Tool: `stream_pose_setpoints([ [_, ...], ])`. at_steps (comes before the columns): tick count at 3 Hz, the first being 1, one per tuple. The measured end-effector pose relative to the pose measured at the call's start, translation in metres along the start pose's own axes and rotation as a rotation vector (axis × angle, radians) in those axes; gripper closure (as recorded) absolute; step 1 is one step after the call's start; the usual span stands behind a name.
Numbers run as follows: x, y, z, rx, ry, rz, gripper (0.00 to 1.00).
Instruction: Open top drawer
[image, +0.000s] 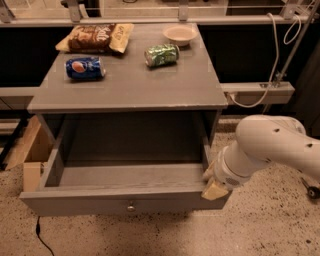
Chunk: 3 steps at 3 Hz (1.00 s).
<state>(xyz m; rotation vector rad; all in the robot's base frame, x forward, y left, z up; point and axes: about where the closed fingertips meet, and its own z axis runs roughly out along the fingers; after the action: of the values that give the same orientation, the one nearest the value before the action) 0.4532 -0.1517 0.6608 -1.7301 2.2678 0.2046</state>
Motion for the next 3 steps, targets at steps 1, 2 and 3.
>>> stream_pose_setpoints([
  [1, 0.0023, 0.0051, -0.0035, 0.016, -0.009, 0.026, 0.84],
  [2, 0.0023, 0.0051, -0.0035, 0.016, -0.009, 0.026, 0.53],
  [3, 0.0023, 0.0051, -0.0035, 0.016, -0.009, 0.026, 0.30],
])
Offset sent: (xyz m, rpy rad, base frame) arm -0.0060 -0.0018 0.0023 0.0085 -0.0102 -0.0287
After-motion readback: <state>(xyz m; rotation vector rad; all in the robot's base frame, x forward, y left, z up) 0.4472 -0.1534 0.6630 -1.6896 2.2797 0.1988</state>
